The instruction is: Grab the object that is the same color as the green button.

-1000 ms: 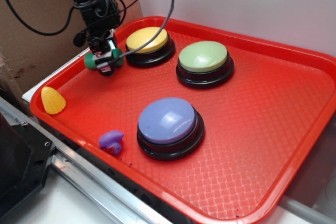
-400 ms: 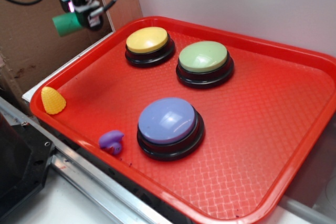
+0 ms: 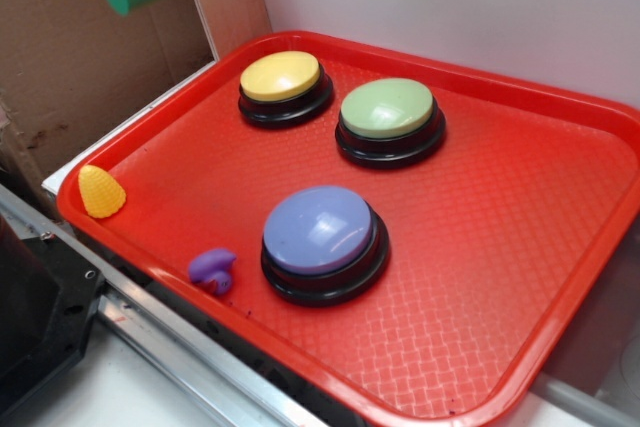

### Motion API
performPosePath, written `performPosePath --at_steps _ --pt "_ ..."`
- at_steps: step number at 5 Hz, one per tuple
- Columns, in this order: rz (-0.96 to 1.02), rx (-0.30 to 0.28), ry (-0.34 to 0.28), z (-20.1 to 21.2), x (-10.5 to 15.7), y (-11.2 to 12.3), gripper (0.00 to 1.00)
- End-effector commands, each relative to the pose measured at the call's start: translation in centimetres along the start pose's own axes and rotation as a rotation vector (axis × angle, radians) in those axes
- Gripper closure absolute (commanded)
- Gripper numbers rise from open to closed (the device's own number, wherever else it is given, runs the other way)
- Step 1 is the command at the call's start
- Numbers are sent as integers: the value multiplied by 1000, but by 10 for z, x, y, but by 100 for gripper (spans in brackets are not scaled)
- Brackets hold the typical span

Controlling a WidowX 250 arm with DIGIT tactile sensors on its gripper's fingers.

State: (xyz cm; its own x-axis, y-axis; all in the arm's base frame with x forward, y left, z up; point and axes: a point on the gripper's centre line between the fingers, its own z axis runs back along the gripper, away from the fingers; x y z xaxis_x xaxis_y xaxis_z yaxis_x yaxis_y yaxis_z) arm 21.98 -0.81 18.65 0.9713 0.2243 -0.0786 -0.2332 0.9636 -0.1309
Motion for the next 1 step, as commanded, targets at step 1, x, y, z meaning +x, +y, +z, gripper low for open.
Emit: performPosePath --at_steps 1 --pt "-19 51 -111 25 2 -35 100"
